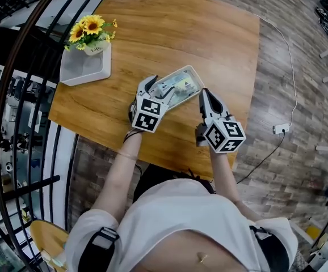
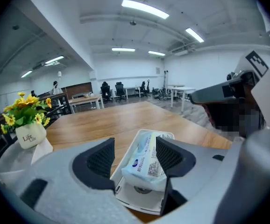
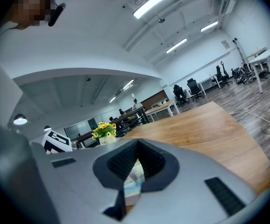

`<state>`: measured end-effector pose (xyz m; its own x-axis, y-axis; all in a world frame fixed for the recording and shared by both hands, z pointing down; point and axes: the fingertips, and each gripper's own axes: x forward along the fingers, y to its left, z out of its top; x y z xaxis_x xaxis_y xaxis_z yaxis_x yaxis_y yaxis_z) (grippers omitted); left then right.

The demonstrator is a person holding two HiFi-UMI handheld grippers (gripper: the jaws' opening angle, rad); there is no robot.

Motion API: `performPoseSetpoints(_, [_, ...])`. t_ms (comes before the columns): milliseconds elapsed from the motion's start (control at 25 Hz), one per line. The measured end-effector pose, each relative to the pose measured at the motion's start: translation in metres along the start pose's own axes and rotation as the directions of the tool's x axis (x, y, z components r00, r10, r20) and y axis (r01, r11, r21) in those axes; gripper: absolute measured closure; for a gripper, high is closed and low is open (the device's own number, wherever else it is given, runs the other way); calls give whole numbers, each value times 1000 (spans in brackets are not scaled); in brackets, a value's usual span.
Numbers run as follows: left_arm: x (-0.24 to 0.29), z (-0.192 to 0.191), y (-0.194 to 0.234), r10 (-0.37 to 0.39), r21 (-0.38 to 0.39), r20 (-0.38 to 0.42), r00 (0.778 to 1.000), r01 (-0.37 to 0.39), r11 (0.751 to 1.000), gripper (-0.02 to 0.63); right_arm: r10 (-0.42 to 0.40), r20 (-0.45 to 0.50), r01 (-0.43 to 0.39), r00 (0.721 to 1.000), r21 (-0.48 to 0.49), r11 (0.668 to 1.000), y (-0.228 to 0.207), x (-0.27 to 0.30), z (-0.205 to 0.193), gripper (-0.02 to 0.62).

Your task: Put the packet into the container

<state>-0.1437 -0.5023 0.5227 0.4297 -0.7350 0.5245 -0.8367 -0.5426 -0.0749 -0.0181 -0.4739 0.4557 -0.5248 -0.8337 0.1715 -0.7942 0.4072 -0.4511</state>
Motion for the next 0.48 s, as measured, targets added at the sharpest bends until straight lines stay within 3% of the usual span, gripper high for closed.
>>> performPoseSetpoints(200, [-25,18,-3,102,-72,120,988,-94,993,343,32,9,-32,999,-14,999,10,-3,4,583])
performPoseSetpoints(480, [-49,27,-27,167,-159,224,960,-133,978,461,56,8,-56,998,-43,998,19,-7,2,583])
